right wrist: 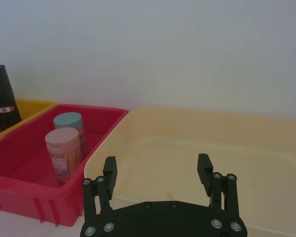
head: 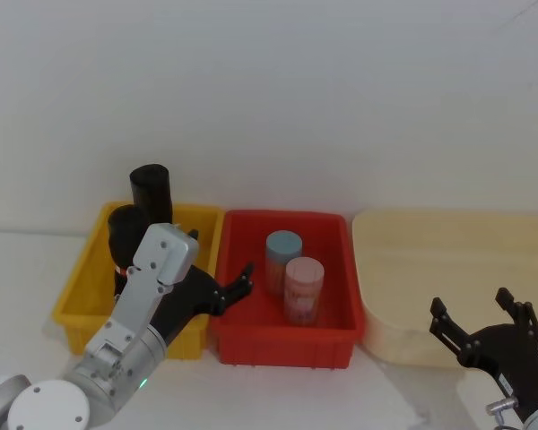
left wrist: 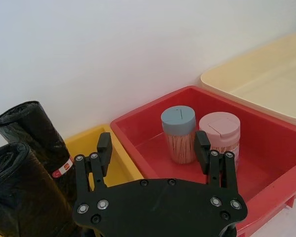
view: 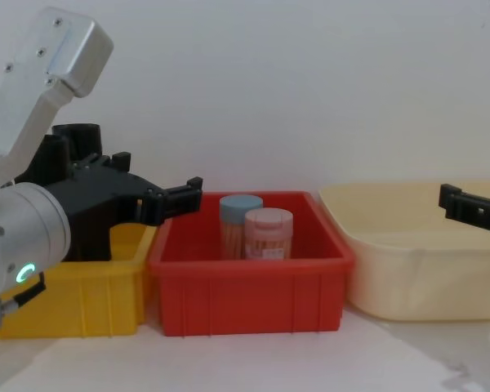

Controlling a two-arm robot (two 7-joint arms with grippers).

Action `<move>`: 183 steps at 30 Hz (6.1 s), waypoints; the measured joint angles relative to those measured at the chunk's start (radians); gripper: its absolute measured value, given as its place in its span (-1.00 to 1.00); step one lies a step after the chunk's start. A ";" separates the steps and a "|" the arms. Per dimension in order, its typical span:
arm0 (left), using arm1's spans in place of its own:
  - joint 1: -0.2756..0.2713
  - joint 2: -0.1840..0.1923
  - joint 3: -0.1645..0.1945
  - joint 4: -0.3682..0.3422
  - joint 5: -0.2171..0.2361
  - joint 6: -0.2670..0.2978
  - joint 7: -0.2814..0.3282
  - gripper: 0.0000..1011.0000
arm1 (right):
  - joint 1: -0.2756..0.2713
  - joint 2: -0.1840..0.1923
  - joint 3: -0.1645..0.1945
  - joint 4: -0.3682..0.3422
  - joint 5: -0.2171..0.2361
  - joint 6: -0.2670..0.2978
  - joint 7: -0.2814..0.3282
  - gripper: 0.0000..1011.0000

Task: Pick up the garbage bag with the one hand and transfer it to the other hand.

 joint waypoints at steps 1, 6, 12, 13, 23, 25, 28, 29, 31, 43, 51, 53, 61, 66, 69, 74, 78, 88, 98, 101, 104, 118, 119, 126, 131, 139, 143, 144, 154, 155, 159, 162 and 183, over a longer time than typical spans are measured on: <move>0.000 0.000 0.000 0.000 0.000 0.000 0.000 0.98 | 0.000 0.000 0.000 0.000 0.000 0.000 0.000 0.99; 0.000 0.000 0.000 0.000 0.000 0.000 0.000 0.98 | 0.000 0.000 0.000 0.000 0.000 0.000 0.000 0.99; 0.000 0.000 0.000 0.000 0.000 0.000 0.000 0.98 | 0.000 0.000 0.000 0.000 0.000 0.000 0.000 0.99; 0.000 0.000 0.000 0.000 0.000 0.000 0.000 0.98 | 0.000 0.000 0.000 0.000 0.000 0.000 0.000 0.99; 0.000 0.000 0.000 0.000 0.000 0.000 0.000 0.98 | 0.000 0.000 0.000 0.000 0.000 0.000 0.000 0.99; 0.000 0.000 0.000 0.000 0.000 0.000 0.000 0.98 | 0.000 0.000 0.000 0.000 0.000 0.000 0.000 0.99; 0.000 0.000 0.000 0.000 0.000 0.000 0.000 0.98 | 0.000 0.000 0.000 0.000 0.000 0.000 0.000 0.99; 0.000 0.000 0.000 0.000 0.000 0.000 0.000 0.98 | 0.000 0.000 0.000 0.000 0.000 0.000 0.000 0.99; 0.000 0.000 0.000 0.000 0.000 0.000 0.000 0.98 | 0.000 0.000 0.000 0.000 0.000 0.000 0.000 0.99; 0.000 0.000 0.000 0.000 0.000 0.000 0.000 0.98 | -0.005 0.007 0.007 -0.004 0.006 0.003 0.013 0.99; 0.000 0.000 0.000 0.000 0.000 0.000 0.000 0.98 | -0.022 0.039 0.025 -0.030 0.034 0.020 0.065 0.99; 0.000 0.000 0.000 0.000 0.000 0.000 0.000 0.98 | -0.025 0.047 0.029 -0.038 0.043 0.028 0.082 0.99; 0.000 0.000 0.000 0.000 0.000 0.000 0.000 0.98 | -0.023 0.071 0.027 -0.063 0.064 0.050 0.140 0.99; 0.000 0.000 0.000 0.000 0.000 0.000 0.000 0.98 | -0.004 0.078 0.007 -0.069 0.070 0.070 0.174 0.99; 0.000 0.000 0.000 0.000 0.000 0.000 0.000 0.98 | 0.025 0.078 -0.019 -0.066 0.070 0.092 0.197 0.99; 0.000 0.000 0.000 0.000 0.000 0.000 0.000 0.98 | 0.073 0.070 -0.057 -0.044 0.064 0.119 0.218 0.99; 0.000 0.000 0.000 0.000 0.000 0.000 0.000 0.98 | 0.112 0.058 -0.089 -0.017 0.053 0.138 0.230 0.99; 0.000 0.000 0.000 0.000 0.000 0.000 0.000 0.98 | 0.224 0.012 -0.159 0.081 0.011 0.171 0.247 0.99; 0.000 0.000 0.000 0.000 0.000 0.000 0.000 0.98 | 0.319 -0.032 -0.212 0.172 -0.038 0.190 0.254 0.99; 0.000 0.000 0.000 0.000 0.000 0.000 0.000 0.98 | 0.337 -0.040 -0.224 0.190 -0.050 0.193 0.257 0.99; 0.000 0.000 0.000 0.000 0.000 0.000 0.000 0.98 | 0.367 -0.052 -0.242 0.219 -0.070 0.199 0.262 0.99; 0.000 0.000 0.000 0.000 0.000 0.000 0.000 0.98 | 0.452 -0.083 -0.292 0.317 -0.129 0.220 0.284 0.99; 0.000 0.000 0.000 0.000 0.000 0.000 0.000 0.98 | 0.457 -0.085 -0.295 0.324 -0.132 0.220 0.285 0.99; 0.000 0.000 0.000 0.000 0.000 0.000 0.000 0.98 | 0.491 -0.099 -0.306 0.367 -0.153 0.225 0.291 0.99; 0.000 0.000 0.000 0.000 0.000 0.000 0.000 0.98 | 0.516 -0.113 -0.310 0.403 -0.168 0.226 0.292 0.99; 0.000 0.000 0.000 0.000 0.000 0.000 0.000 0.98 | 0.543 -0.130 -0.315 0.444 -0.184 0.225 0.292 0.99; 0.000 0.000 0.000 0.000 0.000 0.000 0.000 0.98 | 0.555 -0.138 -0.318 0.464 -0.193 0.223 0.295 0.99; 0.000 0.000 0.000 0.000 0.000 0.000 0.000 0.98 | 0.556 -0.139 -0.319 0.468 -0.194 0.223 0.296 0.99; 0.000 0.000 0.000 0.000 0.000 0.000 0.000 0.98 | 0.572 -0.155 -0.327 0.503 -0.210 0.219 0.305 0.99; 0.000 0.000 0.000 0.000 0.000 0.000 0.000 0.98 | 0.575 -0.157 -0.329 0.509 -0.213 0.219 0.306 0.99; 0.000 0.000 0.000 0.000 0.000 0.000 0.000 0.98 | 0.582 -0.164 -0.332 0.523 -0.221 0.216 0.308 0.99; 0.000 0.000 0.000 0.000 0.000 0.000 0.000 0.98 | 0.584 -0.167 -0.334 0.529 -0.224 0.215 0.309 0.99; 0.000 0.000 0.000 0.000 0.000 0.000 0.000 0.98 | 0.593 -0.177 -0.339 0.551 -0.235 0.212 0.313 0.37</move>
